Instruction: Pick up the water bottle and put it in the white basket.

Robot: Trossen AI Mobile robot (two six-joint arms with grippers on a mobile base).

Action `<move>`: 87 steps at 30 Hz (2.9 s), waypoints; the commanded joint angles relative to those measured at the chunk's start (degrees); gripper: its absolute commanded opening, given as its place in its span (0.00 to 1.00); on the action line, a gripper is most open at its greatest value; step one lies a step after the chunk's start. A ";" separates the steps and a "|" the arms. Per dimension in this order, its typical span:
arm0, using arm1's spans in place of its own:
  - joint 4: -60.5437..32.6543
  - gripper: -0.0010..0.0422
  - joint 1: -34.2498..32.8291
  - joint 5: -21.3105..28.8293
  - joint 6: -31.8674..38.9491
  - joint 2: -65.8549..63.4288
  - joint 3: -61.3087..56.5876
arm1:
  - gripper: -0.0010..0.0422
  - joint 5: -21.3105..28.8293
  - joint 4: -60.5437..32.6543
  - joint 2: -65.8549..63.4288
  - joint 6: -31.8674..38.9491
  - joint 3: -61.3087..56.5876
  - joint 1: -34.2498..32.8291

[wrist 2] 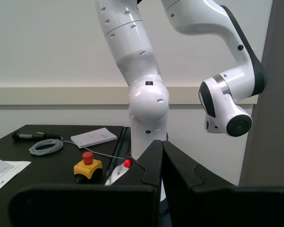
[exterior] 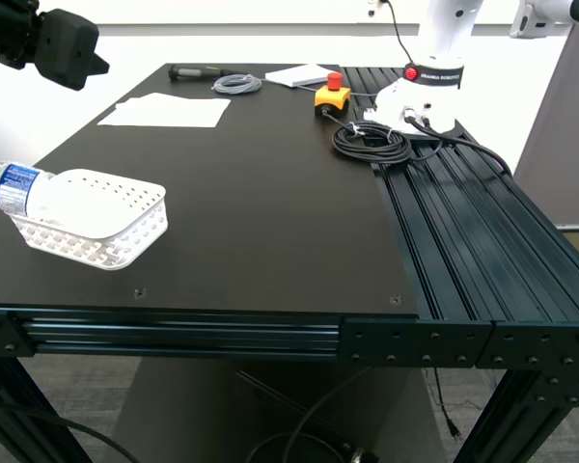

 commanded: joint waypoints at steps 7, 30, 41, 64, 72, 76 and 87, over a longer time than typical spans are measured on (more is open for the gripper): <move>0.17 0.02 0.02 -0.02 0.00 -0.02 0.09 | 0.52 0.04 0.07 -0.02 0.24 0.07 -0.02; 0.17 0.02 0.02 0.00 0.00 -0.02 0.09 | 0.84 0.04 0.07 -0.04 0.24 0.07 -0.02; 0.17 0.02 0.02 0.00 0.00 -0.02 0.09 | 0.91 0.04 0.07 -0.04 0.24 0.07 -0.02; 0.17 0.02 0.02 0.00 -0.02 -0.02 0.09 | 0.91 -0.11 0.50 -0.09 0.24 0.07 -0.04; 0.17 0.02 0.02 -0.02 0.00 -0.02 0.09 | 0.91 -0.11 0.48 -0.09 0.20 0.07 -0.09; 0.17 0.02 0.02 -0.02 -0.02 -0.02 0.09 | 0.91 -0.11 0.50 -0.09 0.24 0.07 -0.09; 0.17 0.02 0.02 0.00 0.00 -0.02 0.09 | 0.91 -0.11 0.50 -0.09 0.22 0.07 -0.09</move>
